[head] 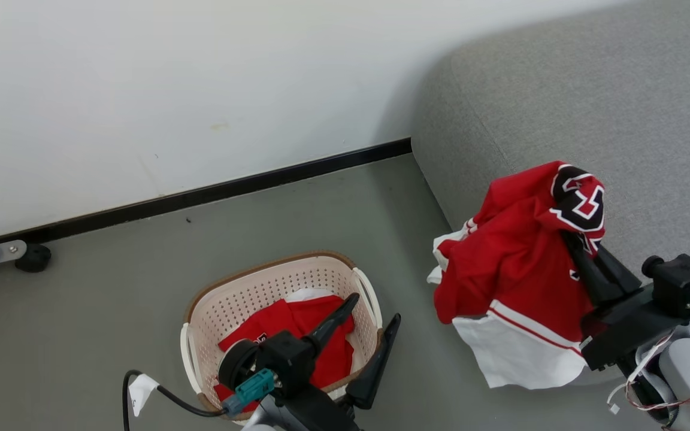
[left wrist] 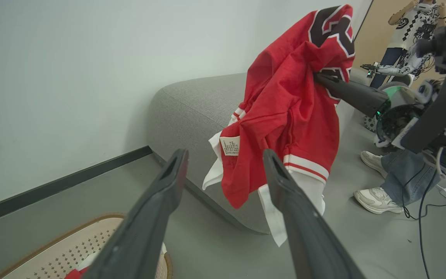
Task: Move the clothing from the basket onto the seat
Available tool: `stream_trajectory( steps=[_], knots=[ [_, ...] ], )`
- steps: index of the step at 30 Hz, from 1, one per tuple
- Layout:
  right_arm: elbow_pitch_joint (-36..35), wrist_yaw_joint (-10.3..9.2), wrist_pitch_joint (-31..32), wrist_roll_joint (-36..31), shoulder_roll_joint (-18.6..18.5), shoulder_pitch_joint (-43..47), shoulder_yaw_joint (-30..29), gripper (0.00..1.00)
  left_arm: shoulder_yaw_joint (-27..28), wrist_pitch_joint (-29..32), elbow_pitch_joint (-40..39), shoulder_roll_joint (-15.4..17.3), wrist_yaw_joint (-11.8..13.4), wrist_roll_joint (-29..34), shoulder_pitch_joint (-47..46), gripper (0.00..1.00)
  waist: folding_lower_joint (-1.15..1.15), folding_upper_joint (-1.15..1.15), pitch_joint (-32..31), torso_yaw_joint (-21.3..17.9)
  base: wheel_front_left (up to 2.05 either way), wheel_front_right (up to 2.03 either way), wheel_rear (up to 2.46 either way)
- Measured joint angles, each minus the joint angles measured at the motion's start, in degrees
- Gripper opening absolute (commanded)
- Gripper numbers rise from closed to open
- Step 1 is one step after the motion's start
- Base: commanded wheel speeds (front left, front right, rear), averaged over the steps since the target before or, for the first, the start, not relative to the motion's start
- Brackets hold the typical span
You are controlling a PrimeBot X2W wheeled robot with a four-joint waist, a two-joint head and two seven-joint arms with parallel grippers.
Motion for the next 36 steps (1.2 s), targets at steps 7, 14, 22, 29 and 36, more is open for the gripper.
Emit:
stream_trajectory(
  steps=[7,14,22,29,36],
  knots=[
    [0.8,-0.02,0.0,1.2,-2.0,-2.0,-5.4,0.00,-0.8,0.1,-0.8,-0.1,0.0,0.1,0.0,1.00,0.00,0.00,2.2,0.4,0.00,0.00,0.00],
    [2.1,-0.02,0.0,4.9,-3.5,-6.4,-12.4,0.00,-1.7,0.6,-1.5,-0.1,-0.5,1.3,-1.1,1.00,0.00,0.00,5.1,1.5,0.00,0.00,0.00],
    [3.8,-0.01,0.0,6.2,-7.3,-14.6,-18.9,0.00,-1.7,0.9,-3.6,0.3,-0.5,2.1,-1.6,1.00,0.00,0.00,9.2,2.7,0.00,0.00,0.00],
    [8.1,-0.02,0.0,9.4,-9.1,-21.1,-25.0,0.00,-1.7,2.0,-5.1,1.5,-0.5,2.6,-3.5,1.00,0.01,0.00,13.8,3.2,0.00,0.00,0.00],
    [14.3,-0.20,-0.2,12.7,-9.1,-27.1,-29.2,0.00,-1.8,3.7,-6.0,2.6,-0.5,3.5,-5.1,1.00,0.01,0.00,18.9,3.3,0.00,0.00,0.00]
  ],
)
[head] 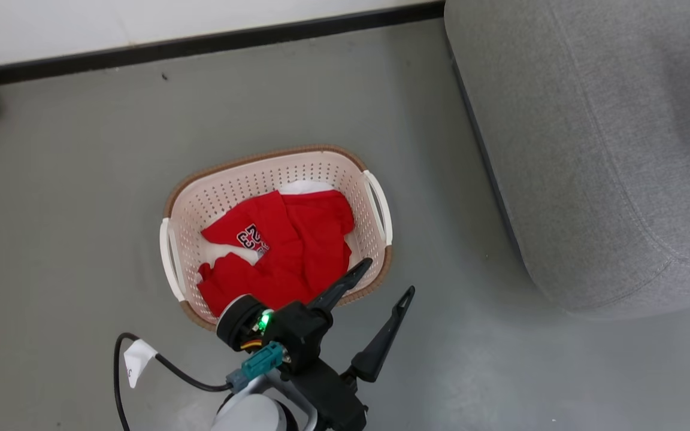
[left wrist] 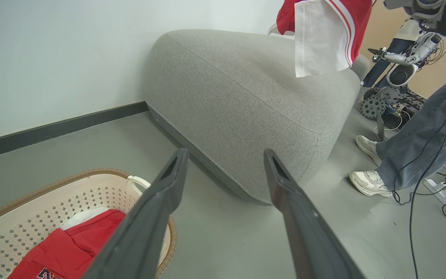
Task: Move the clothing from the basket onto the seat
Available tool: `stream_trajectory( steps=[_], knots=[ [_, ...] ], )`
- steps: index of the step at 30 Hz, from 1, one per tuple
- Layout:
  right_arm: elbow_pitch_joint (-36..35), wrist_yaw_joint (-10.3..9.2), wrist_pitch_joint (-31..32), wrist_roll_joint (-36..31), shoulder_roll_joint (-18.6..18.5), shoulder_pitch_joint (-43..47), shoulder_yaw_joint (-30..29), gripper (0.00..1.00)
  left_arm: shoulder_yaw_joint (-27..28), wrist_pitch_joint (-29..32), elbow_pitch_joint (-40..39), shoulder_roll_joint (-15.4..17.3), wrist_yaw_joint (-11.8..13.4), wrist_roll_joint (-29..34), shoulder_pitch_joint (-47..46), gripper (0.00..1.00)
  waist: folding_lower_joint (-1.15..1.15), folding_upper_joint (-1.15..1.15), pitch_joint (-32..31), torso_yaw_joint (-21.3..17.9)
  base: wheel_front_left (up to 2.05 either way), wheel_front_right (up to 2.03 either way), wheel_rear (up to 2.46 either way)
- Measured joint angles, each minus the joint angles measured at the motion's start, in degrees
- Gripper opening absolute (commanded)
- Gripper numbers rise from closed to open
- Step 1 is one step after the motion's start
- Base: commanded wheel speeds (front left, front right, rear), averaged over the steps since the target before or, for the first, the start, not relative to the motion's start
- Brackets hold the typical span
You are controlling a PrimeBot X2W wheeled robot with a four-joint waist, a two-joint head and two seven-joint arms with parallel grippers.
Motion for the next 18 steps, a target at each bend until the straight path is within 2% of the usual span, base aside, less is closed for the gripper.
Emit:
stream_trajectory(
  steps=[18],
  knots=[
    [8.5,0.02,0.0,3.3,-0.9,-9.4,-6.5,0.00,2.6,3.6,-3.8,5.9,1.2,1.6,-0.8,1.00,0.00,0.00,9.4,-1.4,0.00,0.00,0.00]
  ],
)
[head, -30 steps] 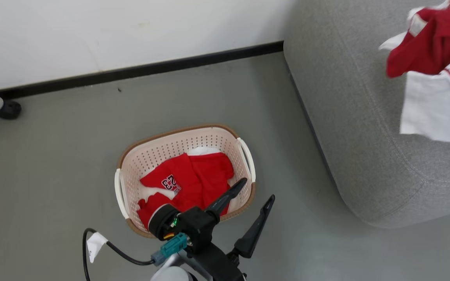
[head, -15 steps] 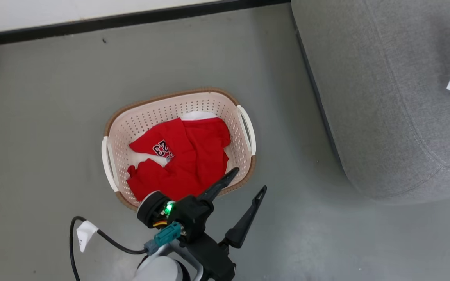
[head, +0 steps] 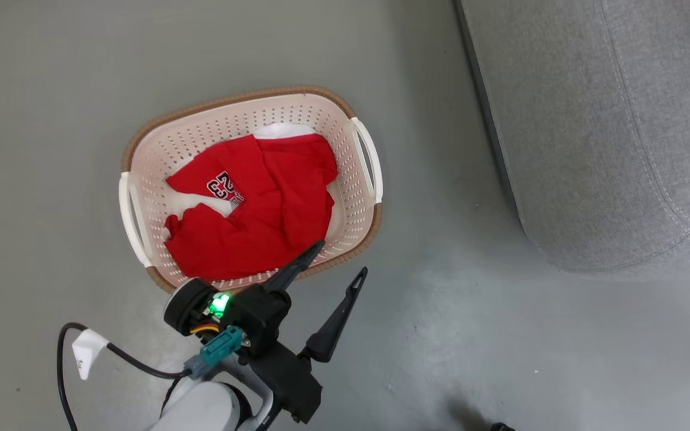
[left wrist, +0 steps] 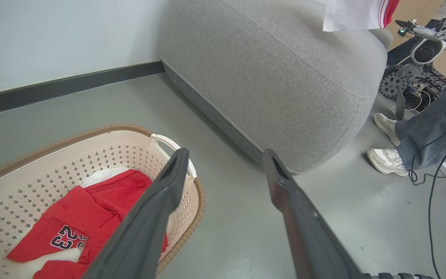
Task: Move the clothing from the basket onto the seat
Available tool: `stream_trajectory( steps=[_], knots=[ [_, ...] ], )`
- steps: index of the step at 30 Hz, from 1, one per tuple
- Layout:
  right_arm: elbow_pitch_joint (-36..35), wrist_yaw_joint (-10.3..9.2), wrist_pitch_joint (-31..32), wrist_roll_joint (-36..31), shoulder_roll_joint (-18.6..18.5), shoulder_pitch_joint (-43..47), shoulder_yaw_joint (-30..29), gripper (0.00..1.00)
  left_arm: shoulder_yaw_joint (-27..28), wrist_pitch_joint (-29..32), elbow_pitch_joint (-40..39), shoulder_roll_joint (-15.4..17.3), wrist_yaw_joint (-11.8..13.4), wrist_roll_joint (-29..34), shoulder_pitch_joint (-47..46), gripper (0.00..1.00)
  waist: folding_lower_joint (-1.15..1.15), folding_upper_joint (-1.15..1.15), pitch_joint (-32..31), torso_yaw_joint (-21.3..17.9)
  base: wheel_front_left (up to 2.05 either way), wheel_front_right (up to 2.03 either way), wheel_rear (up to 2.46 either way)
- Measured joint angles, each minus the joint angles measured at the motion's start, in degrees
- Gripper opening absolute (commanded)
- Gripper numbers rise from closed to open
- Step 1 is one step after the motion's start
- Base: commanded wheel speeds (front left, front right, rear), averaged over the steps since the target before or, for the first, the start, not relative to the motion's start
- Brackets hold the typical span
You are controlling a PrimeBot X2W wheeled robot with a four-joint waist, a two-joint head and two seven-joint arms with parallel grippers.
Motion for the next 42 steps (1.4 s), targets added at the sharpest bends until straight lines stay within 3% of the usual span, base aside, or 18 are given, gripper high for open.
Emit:
stream_trajectory(
  steps=[5,18,39,40,42],
  knots=[
    [2.5,0.00,0.0,0.6,-1.6,-1.4,-2.2,0.00,0.6,1.3,-2.2,1.6,0.7,0.0,0.0,1.00,-0.01,0.00,2.8,-0.9,0.00,0.00,0.00],
    [6.4,0.08,0.0,1.2,-1.4,-6.9,-4.6,0.00,3.4,5.0,-7.1,6.9,3.0,1.0,0.1,1.00,0.00,0.00,11.0,-3.0,0.00,0.00,0.00],
    [14.7,0.23,0.0,0.0,1.4,-10.7,-7.3,0.00,6.0,7.0,-11.9,8.5,6.1,1.9,0.0,1.00,-0.01,0.00,18.6,-4.8,0.00,0.00,0.00],
    [14.7,0.23,0.0,-0.2,1.6,-10.9,-7.3,0.11,5.9,7.0,-11.9,8.4,6.3,1.9,0.0,1.00,-0.01,0.00,18.6,-4.7,0.00,0.00,0.00],
    [14.7,0.23,0.0,-0.6,1.7,-11.6,-7.3,0.51,5.9,7.0,-12.0,8.1,6.5,1.9,0.0,1.00,0.00,0.00,18.6,-4.7,0.00,0.00,0.00]
  ],
)
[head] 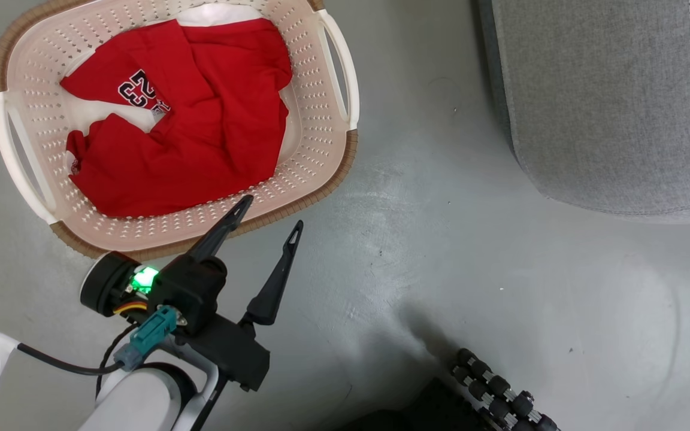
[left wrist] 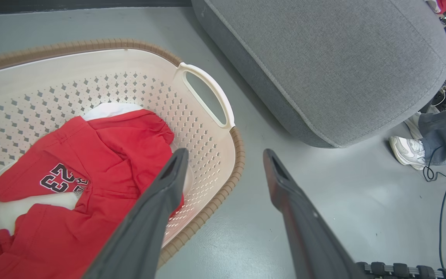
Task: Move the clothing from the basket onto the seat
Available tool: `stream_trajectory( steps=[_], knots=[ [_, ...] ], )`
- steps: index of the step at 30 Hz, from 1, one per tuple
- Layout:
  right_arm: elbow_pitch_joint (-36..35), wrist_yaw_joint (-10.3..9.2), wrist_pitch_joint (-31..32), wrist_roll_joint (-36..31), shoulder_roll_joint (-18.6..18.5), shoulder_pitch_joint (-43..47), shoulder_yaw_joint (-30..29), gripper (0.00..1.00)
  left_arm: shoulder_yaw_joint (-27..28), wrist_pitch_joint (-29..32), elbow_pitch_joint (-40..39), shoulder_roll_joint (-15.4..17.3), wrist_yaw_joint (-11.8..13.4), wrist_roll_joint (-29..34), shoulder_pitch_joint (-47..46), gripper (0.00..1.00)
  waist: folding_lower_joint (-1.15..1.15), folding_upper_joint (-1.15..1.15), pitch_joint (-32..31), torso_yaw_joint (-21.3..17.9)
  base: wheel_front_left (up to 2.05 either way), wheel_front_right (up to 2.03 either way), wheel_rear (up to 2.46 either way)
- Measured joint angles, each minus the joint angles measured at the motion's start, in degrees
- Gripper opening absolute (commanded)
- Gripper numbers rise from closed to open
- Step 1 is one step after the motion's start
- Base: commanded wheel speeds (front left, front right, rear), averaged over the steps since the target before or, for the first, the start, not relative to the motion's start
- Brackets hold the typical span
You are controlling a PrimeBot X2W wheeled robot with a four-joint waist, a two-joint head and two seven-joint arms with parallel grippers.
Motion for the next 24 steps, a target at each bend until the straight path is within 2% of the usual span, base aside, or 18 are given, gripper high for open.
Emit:
stream_trajectory(
  steps=[1,2,8,13,24],
  knots=[
    [0.0,0.00,0.0,-0.4,0.0,-0.3,0.0,0.93,0.0,0.0,0.0,-0.2,0.0,0.0,0.0,1.00,0.00,0.00,0.0,0.0,0.00,0.00,0.00],
    [0.0,0.00,0.0,-0.9,0.0,-0.4,0.0,1.00,0.0,0.0,0.0,-0.5,0.0,0.0,0.0,1.00,0.00,0.00,-0.2,0.1,0.00,0.00,0.00],
    [-0.4,0.00,0.0,-2.7,0.1,-0.9,0.7,1.00,0.0,-0.8,0.4,-2.1,0.0,0.0,-0.4,1.00,0.00,0.00,-1.5,0.5,0.00,0.00,0.00],
    [-3.4,0.01,0.0,-4.9,1.6,0.7,3.5,1.00,-0.2,-2.7,2.2,-4.3,0.0,-0.4,-1.4,1.00,0.00,0.00,-3.2,0.5,0.00,0.00,0.00],
    [-11.7,0.01,0.0,-7.4,2.3,13.6,6.1,1.00,-1.1,-7.5,8.2,-9.5,-0.1,-2.4,-1.5,1.00,-0.01,-0.01,-9.7,0.9,0.00,0.00,0.00]
  ],
)
